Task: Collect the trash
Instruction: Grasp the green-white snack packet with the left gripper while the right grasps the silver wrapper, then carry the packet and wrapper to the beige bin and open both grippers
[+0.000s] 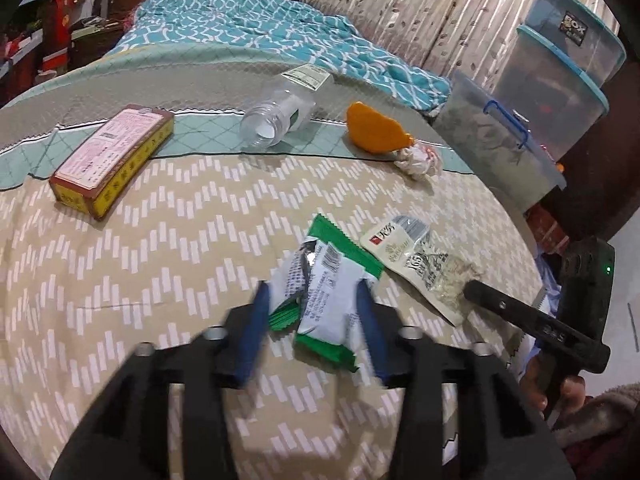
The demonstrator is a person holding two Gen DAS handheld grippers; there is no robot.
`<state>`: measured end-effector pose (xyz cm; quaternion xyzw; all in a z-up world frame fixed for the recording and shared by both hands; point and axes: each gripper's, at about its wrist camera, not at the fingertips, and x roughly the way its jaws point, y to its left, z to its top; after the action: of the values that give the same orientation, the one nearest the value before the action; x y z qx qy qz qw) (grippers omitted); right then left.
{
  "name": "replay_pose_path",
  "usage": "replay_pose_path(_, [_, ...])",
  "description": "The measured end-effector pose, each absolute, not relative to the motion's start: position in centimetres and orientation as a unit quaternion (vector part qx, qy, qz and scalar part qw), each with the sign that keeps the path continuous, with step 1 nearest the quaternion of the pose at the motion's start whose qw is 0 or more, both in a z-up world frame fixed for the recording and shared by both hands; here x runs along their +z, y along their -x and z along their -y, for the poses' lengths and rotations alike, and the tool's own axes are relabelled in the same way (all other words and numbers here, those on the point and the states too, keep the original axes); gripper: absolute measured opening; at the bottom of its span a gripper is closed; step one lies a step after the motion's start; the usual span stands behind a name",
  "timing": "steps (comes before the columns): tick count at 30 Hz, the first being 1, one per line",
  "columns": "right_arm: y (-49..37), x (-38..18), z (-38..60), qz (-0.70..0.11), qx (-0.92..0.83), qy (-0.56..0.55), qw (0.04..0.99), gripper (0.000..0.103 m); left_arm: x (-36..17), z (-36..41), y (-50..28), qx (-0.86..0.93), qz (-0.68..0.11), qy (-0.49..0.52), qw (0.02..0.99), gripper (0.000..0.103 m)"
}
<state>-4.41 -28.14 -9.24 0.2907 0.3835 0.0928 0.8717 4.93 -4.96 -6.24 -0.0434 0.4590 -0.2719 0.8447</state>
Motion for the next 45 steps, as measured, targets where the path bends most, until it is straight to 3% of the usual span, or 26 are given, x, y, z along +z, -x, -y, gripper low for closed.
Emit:
replay_pose_path(2, [4.9, -8.5, 28.2, -0.367, 0.078, -0.279, 0.884, 0.079, -6.4, 4.8, -5.1, -0.267, -0.464, 0.047, 0.843, 0.051])
replay_pose_path(8, [4.2, -8.5, 28.1, -0.370, 0.069, -0.259, 0.889, 0.079, -7.2, 5.8, -5.4, -0.270, -0.481, 0.036, 0.833, 0.053])
replay_pose_path(10, [3.6, -8.7, 27.7, -0.374, 0.066, -0.242, 0.893, 0.078, -7.5, 6.6, -5.0, -0.269, -0.477, 0.022, 0.837, 0.045])
replay_pose_path(11, [3.4, -8.7, 27.3, -0.379, 0.068, -0.232, 0.894, 0.071, -7.7, 7.4, -4.7, -0.273, -0.472, 0.004, 0.838, 0.036])
replay_pose_path(12, [3.0, -8.8, 26.6, -0.391, 0.082, -0.218, 0.891, 0.047, -7.8, 7.8, -4.5, -0.277, -0.472, -0.009, 0.837, 0.012])
replay_pose_path(13, [2.8, -9.0, 26.1, -0.397, 0.101, -0.216, 0.886, 0.033, -7.8, 8.2, -4.3, -0.282, -0.473, -0.011, 0.835, 0.011])
replay_pose_path(18, [4.1, -8.6, 27.5, -0.372, 0.100, -0.243, 0.890, 0.028, -6.7, 8.9, -3.9, -0.304, -0.464, -0.004, 0.832, 0.004])
replay_pose_path(26, [8.4, -7.5, 35.3, -0.297, 0.012, -0.303, 0.905, 0.028, -4.7, 15.8, -4.3, -0.379, -0.462, -0.018, 0.801, 0.004])
replay_pose_path(41, [14.9, -8.1, 55.3, -0.193, -0.213, -0.412, 0.865, 0.028, -3.4, 44.3, -5.0, -0.535, -0.444, -0.149, 0.703, 0.005])
replay_pose_path(42, [14.8, -8.4, 56.6, -0.190, -0.226, -0.421, 0.858, 0.031, -3.4, 46.6, -5.0, -0.542, -0.440, -0.159, 0.698, 0.007])
replay_pose_path(44, [14.3, -9.2, 58.8, -0.197, -0.251, -0.436, 0.842, 0.039, -3.5, 50.7, -4.9, -0.534, -0.429, -0.180, 0.706, 0.025])
replay_pose_path(45, [14.6, -9.6, 59.3, -0.198, -0.256, -0.442, 0.837, 0.063, -3.6, 51.9, -4.9, -0.525, -0.422, -0.187, 0.715, 0.047])
